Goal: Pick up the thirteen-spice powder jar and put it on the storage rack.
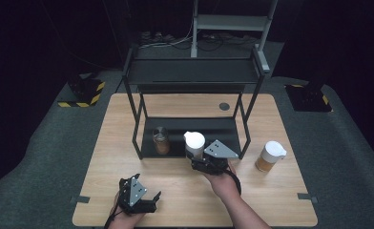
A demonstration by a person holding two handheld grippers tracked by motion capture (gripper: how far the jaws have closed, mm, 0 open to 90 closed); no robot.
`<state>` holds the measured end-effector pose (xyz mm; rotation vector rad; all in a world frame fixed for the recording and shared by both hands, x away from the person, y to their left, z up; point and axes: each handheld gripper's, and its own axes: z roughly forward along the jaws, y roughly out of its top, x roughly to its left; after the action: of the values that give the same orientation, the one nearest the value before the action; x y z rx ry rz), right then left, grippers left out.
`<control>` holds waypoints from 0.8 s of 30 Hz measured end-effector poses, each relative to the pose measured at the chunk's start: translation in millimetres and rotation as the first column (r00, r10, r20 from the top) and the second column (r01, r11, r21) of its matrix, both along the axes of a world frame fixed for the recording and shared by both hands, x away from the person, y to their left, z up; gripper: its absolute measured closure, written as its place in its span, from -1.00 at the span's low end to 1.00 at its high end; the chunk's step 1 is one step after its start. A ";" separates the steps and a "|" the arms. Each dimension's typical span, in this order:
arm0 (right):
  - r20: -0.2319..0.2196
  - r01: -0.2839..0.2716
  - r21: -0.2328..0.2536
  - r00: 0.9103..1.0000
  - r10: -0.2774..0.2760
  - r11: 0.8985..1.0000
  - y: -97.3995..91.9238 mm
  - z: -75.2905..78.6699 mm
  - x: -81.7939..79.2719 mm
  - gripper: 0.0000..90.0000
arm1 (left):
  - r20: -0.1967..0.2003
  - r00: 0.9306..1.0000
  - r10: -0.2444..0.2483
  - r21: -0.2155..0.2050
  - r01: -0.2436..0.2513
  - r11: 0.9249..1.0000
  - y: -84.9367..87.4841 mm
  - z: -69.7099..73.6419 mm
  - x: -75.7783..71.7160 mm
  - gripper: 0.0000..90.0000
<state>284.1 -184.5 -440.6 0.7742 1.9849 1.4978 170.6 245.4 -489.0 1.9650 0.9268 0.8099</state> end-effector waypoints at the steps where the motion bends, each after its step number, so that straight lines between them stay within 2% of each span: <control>1: 0.000 0.001 -0.001 1.000 -0.001 1.000 1.3 -0.5 1.2 -0.33 | 0.001 1.000 0.000 0.001 0.000 1.000 -0.2 -0.1 -0.1 -0.98; 24: -0.021 0.042 -0.001 0.999 -0.042 0.999 19.3 -9.8 31.7 -0.33 | 0.006 1.000 -0.007 -0.002 0.007 1.000 0.8 -0.8 -0.7 -0.98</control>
<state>315.8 -165.3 -450.4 0.8293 1.9717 1.4712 169.9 246.2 -489.9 1.9624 0.9164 0.8102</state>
